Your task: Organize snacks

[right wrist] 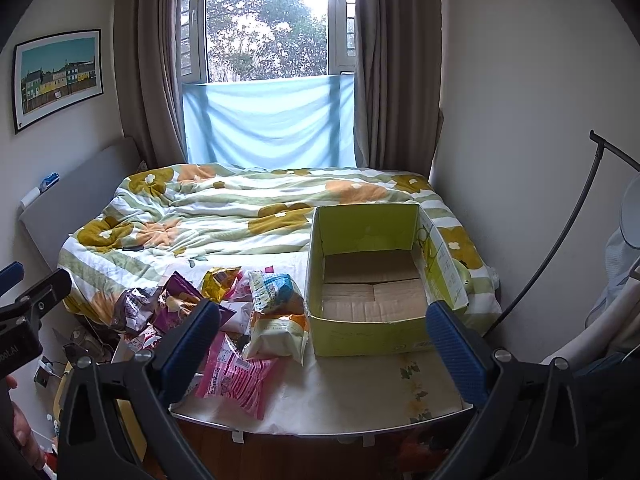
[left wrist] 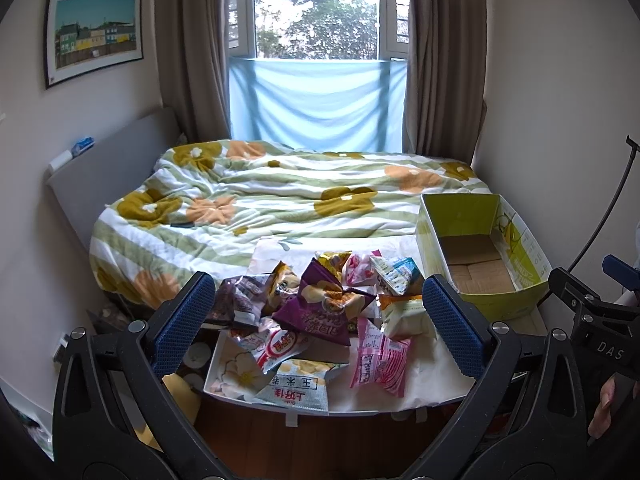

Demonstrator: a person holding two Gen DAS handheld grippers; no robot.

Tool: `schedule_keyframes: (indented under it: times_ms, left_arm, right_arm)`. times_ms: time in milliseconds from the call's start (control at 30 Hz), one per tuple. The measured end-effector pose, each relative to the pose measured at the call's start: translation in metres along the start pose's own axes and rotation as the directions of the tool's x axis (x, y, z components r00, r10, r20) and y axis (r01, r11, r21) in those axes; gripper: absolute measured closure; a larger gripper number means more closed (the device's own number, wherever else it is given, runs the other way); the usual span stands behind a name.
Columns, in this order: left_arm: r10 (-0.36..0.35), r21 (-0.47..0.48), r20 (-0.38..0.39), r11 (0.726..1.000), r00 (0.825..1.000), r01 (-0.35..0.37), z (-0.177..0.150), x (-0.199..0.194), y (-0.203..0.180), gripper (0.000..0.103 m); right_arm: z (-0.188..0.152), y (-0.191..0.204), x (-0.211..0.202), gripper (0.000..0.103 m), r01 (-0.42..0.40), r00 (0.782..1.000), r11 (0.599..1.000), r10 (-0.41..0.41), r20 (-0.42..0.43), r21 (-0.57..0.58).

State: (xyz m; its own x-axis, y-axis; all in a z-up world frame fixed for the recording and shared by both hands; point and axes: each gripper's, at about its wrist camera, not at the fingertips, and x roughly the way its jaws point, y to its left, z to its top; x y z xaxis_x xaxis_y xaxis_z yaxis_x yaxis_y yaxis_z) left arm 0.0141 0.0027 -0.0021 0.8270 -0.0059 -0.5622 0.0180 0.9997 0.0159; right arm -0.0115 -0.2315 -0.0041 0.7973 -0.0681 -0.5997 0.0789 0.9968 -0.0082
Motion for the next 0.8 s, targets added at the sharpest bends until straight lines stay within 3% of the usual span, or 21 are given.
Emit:
schedule_keyframes:
  times_ms: [800]
  left_arm:
    - [-0.008,-0.001,0.005,1.000,1.000,0.008,-0.0004,-0.0023,0.0042,0.001]
  right_arm:
    - [-0.0050,0.0034,-0.0054,0.000,-0.018,1.000,1.000,0.018,-0.012,0.008]
